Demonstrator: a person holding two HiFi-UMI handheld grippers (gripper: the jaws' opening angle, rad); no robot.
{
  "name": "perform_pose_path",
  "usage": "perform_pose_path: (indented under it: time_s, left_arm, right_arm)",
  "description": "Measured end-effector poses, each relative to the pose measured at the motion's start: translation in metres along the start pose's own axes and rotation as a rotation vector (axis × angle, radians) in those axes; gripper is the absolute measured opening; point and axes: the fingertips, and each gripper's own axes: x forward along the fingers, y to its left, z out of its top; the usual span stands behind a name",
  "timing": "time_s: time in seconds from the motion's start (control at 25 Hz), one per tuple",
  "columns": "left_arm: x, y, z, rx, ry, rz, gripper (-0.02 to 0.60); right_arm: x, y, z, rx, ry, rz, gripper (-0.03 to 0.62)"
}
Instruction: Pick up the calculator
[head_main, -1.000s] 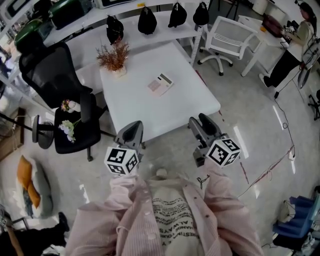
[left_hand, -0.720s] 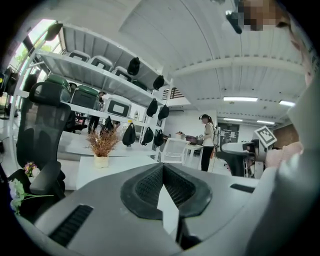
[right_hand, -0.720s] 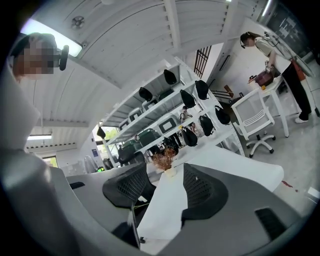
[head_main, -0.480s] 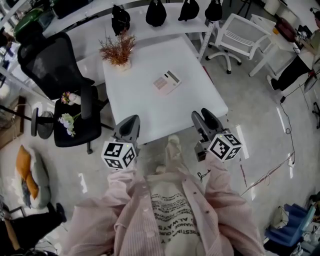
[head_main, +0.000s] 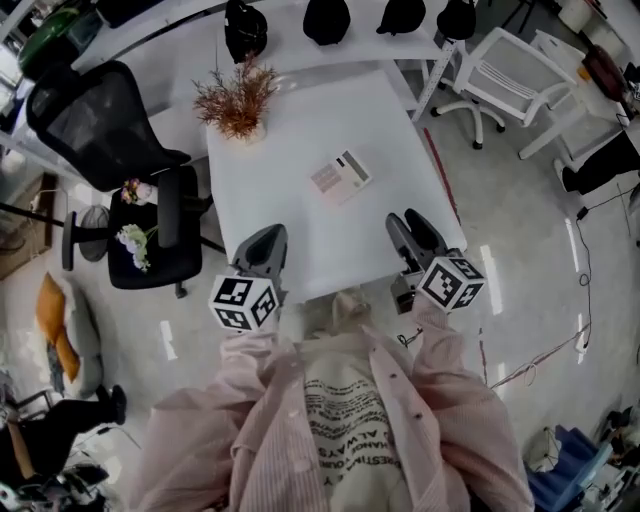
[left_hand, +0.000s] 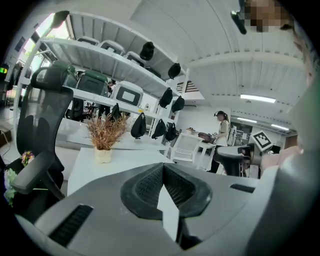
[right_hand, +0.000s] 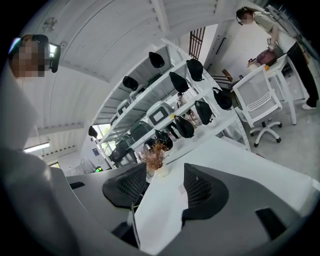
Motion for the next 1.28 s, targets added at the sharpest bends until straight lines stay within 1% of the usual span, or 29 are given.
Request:
perform_pose_path:
  time_s: [0.12,0.32,0.48,0.6,0.72,1.04,1.28]
  left_arm:
    - [0.021,0.004,-0.004,-0.031,0.021,0.021,0.0]
    - [0.055,0.008,-0.004,-0.067,0.038,0.05,0.0]
    - [0.082,0.015,-0.011,-0.104,0.055,0.075,0.0]
    - [0.095,0.018,-0.021,-0.131,0.077,0.096,0.0]
    - [0.108,0.023,-0.029,-0.142,0.099,0.115,0.001]
    - [0.134,0.04,-0.05,-0.191,0.156,0.155,0.001]
    - [0.154,0.055,-0.071,-0.228,0.202,0.169,0.002]
  right_arm:
    - [0.021,-0.018,0.003,0.023,0.037,0.013,0.212]
    - [0.053,-0.044,0.011,0.03,0.093,0.032,0.212]
    - [0.078,-0.063,0.01,0.051,0.14,0.045,0.212]
    - [0.095,-0.075,0.002,0.065,0.185,0.057,0.212]
    - [0.113,-0.087,-0.006,0.07,0.231,0.064,0.212]
    - [0.158,-0.116,-0.029,0.07,0.334,0.048,0.213]
    - [0.187,-0.136,-0.058,0.051,0.436,0.038,0.212]
